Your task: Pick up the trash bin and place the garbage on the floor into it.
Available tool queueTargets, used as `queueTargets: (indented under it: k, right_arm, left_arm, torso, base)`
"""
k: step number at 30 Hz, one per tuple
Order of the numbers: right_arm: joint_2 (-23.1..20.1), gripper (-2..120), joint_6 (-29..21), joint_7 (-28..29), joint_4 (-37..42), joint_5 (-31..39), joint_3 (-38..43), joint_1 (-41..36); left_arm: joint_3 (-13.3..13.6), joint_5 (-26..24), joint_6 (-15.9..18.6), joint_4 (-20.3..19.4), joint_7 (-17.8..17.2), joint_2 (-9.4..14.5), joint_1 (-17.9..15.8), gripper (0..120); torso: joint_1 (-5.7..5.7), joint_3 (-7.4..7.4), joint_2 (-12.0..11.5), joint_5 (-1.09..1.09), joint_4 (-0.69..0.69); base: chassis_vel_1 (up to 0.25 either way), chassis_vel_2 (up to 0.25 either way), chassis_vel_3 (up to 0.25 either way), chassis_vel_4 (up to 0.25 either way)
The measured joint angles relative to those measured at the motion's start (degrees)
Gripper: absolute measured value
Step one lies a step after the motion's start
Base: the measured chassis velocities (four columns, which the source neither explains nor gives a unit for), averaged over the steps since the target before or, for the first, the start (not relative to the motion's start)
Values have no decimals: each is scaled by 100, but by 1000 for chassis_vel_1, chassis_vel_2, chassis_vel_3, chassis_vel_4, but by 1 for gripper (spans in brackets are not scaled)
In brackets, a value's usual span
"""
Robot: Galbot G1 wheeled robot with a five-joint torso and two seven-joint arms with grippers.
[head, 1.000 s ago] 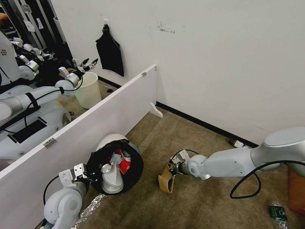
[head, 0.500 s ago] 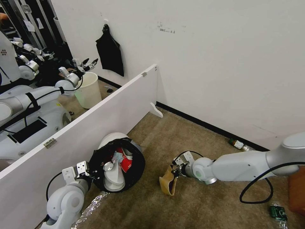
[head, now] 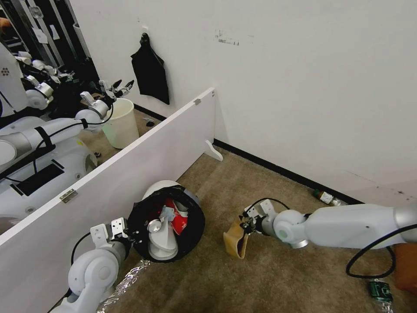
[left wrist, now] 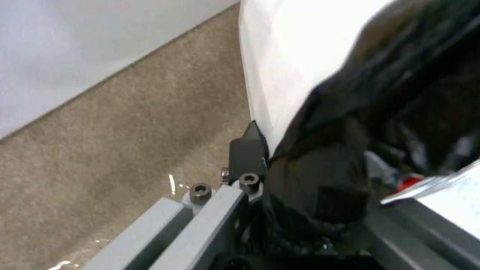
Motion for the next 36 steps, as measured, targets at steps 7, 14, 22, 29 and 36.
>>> queueTargets:
  k: [7,14,22,29,36]
  right_arm:
    - [737,0,-118,49,564,-343,-182,674]
    - [1857,0,-330,59,1245,-866,-472,1550]
    - [2466,0,-425,1,1702,-1530,-459,2053]
    - [2837,0,-422,-145,2113,-2094,-244,2319]
    - [3576,0,-477,-402,2966,-2287,-137,2946]
  left_arm:
    - [123,-459,5,-165,-168,70,8,0]
    - [360,-1384,5,-212,-619,221,-196,0]
    - [564,-1884,5,-315,-869,290,-187,0]
    - [685,-2286,3,-312,-1070,271,-260,0]
    - [1465,-2592,-1,154,-1200,125,-987,0]
  torso:
    - [0,0,0,1,1]
    - [0,0,0,1,-1]
    - [0,0,0,0,3]
    - [0,0,0,1,2]
    - [0,-1,1,0,-4]
  base:
    - [0,0,0,0]
    - [0,0,0,0]
    - [0,0,0,0]
    - [0,0,0,0]
    - [0,0,0,0]
